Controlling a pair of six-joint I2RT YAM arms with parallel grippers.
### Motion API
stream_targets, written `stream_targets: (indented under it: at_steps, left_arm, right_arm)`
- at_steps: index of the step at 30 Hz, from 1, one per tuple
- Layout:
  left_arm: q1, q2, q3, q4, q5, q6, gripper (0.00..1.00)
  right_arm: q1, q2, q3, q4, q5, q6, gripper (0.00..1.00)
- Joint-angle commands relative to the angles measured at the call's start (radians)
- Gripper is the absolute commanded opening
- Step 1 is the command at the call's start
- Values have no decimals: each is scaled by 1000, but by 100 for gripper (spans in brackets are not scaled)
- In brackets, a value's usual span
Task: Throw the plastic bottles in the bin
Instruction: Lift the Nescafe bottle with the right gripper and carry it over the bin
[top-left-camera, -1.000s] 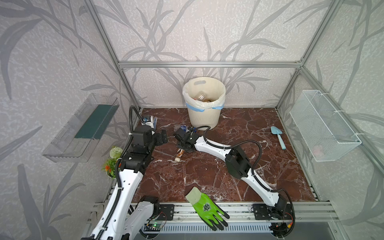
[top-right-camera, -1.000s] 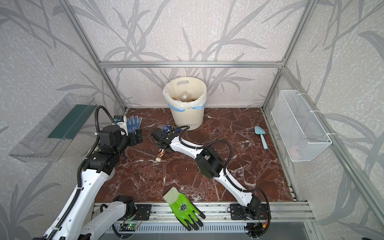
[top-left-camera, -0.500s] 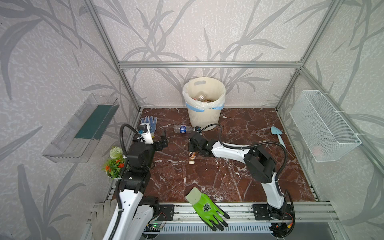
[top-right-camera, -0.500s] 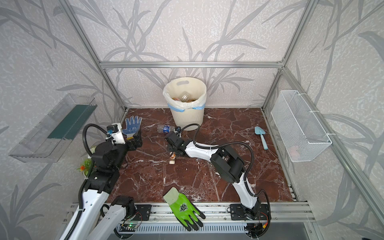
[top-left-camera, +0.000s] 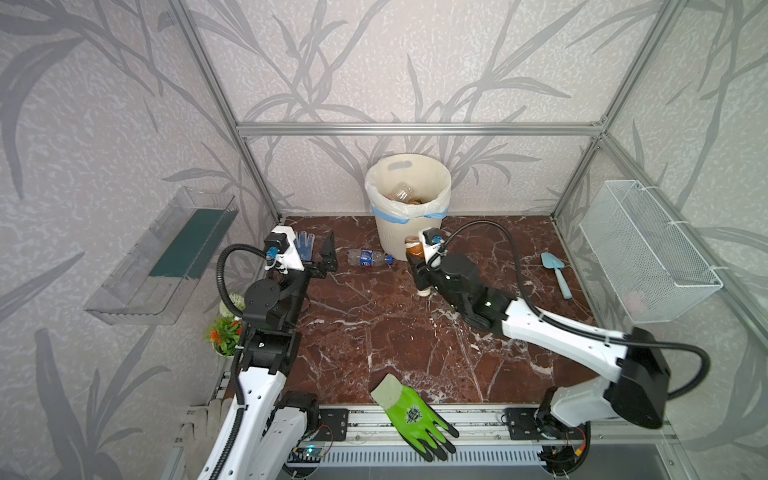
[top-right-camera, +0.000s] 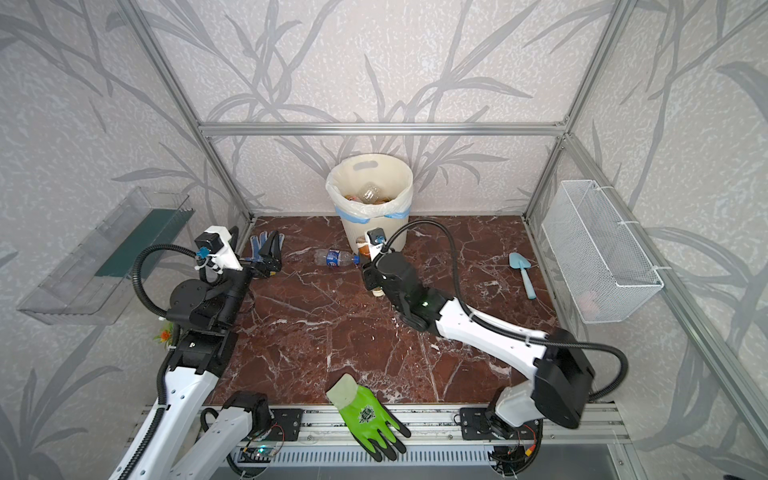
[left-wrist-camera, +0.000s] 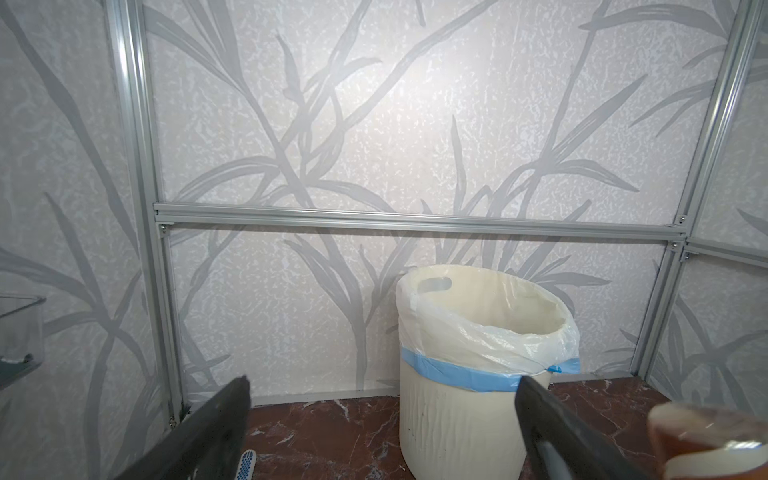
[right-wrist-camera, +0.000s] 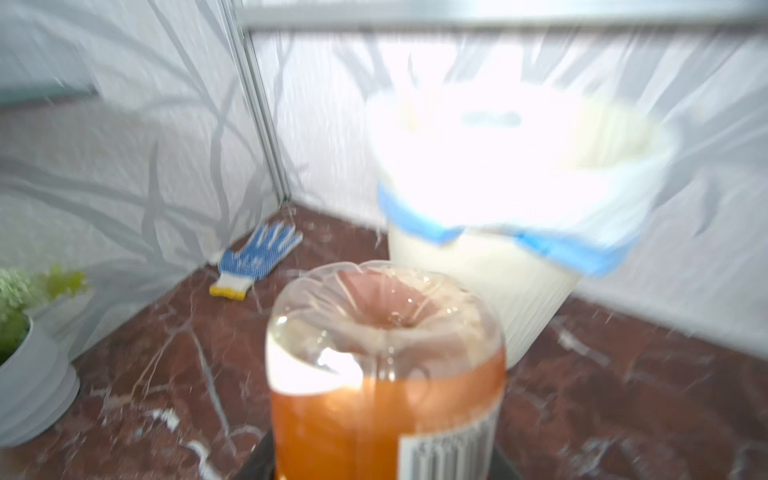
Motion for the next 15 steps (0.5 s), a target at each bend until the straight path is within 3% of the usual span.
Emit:
stream_targets:
  at_steps: [1,7,15]
  left_arm:
    - [3,13,20,9,48,27,98]
    - [3,13,22,-22,53,43,98]
    - [4,21,18,-42,58,33,98]
  right_arm:
    - [6,-167,-23,126,95,-325,38]
    - [9,-360,0,221,64,-589,39]
    - [9,-379,49,486,-79,-619,40]
